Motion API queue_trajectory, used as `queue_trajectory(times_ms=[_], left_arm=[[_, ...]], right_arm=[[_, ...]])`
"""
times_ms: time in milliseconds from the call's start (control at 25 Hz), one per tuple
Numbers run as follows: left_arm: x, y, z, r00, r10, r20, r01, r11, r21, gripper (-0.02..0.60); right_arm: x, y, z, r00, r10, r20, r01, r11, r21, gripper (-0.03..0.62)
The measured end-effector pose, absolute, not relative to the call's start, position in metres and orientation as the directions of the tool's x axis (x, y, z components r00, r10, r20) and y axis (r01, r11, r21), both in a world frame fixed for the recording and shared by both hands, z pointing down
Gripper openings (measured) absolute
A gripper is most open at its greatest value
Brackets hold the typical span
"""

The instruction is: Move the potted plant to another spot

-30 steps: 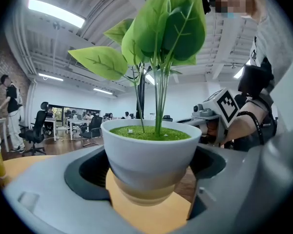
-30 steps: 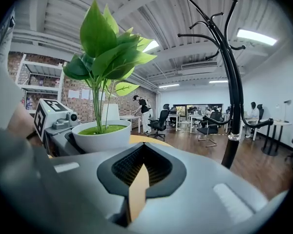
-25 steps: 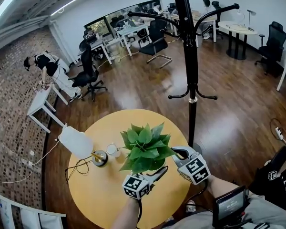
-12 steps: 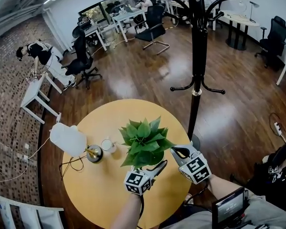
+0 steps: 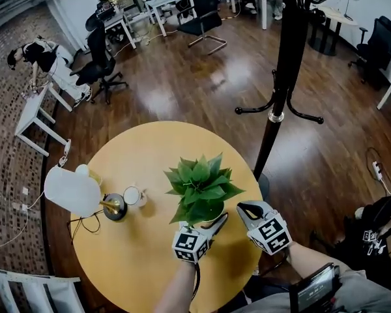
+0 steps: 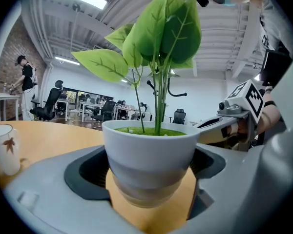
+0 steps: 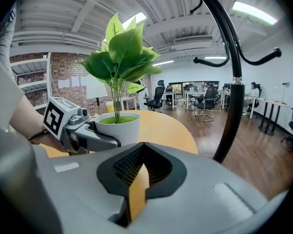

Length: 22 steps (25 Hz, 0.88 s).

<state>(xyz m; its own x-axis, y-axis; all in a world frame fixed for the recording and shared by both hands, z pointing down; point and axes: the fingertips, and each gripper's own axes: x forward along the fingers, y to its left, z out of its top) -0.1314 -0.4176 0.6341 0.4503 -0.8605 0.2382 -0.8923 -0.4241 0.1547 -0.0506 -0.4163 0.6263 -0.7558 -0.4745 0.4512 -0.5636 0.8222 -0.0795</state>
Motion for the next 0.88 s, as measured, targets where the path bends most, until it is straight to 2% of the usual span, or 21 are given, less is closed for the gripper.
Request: queue_trajectory(times_ms=[280, 880], left_arm=[[-0.145, -0.434, 0.665, 0.423, -0.876, 0.234, -0.906, -0.398, 0.145, 0.500], [-0.153, -0.440, 0.694, 0.458, -0.853, 0.249, -0.889, -0.446, 0.108, 0.500]], right_arm=[[-0.053, -0.421, 0.662, -0.744, -0.463, 0.483, -0.560, 0.826, -0.071, 0.008], [-0.077, -0.433, 0.709, -0.728, -0.445, 0.522, -0.575, 0.811, -0.112, 0.008]])
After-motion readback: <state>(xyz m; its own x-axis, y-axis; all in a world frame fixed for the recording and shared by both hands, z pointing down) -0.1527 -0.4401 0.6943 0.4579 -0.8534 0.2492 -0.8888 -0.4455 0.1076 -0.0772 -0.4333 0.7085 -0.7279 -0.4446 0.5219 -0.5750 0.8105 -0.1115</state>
